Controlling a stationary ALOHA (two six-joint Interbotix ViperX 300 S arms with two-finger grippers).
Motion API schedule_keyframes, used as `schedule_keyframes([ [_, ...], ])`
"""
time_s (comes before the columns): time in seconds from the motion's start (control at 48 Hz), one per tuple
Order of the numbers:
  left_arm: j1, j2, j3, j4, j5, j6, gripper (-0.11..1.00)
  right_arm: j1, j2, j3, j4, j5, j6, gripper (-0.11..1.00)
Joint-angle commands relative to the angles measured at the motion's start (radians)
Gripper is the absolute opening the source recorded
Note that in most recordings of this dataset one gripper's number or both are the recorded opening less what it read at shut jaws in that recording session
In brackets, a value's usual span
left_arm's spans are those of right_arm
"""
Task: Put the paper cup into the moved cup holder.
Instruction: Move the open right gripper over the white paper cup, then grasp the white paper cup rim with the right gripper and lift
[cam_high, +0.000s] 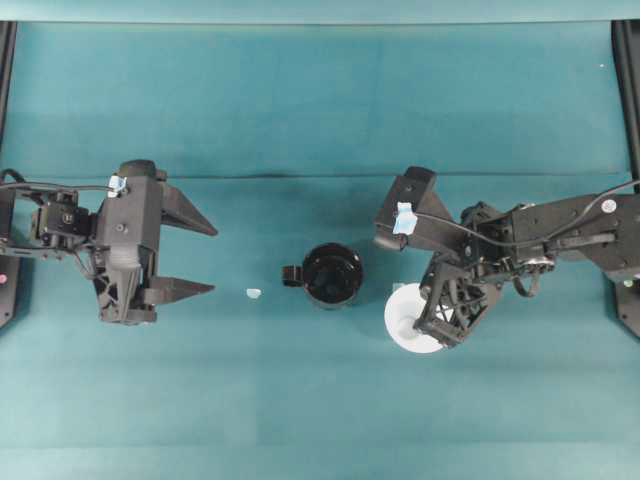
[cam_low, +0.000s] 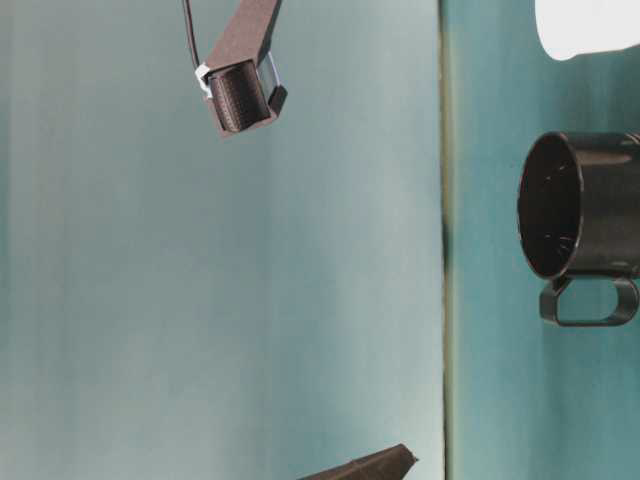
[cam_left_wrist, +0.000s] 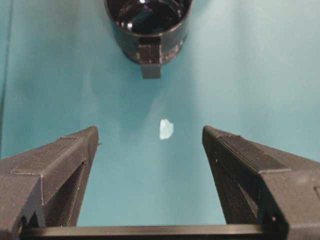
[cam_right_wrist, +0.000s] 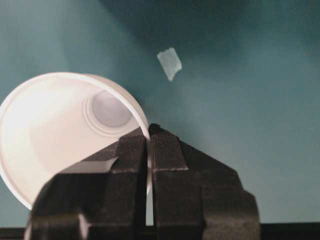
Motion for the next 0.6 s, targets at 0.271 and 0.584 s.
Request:
schedule_keyframes([
  [0.271,-0.002,-0.002,-0.014,0.003,-0.005,-0.002,0.83,-0.032,-0.126,-0.109,0.015,0.150,0.011,0.01],
  [0.584,-0.002,-0.002,-0.014,0.003,-0.005,0.000,0.83,-0.075,-0.161,-0.221,0.009,0.198,0.009,0.01],
])
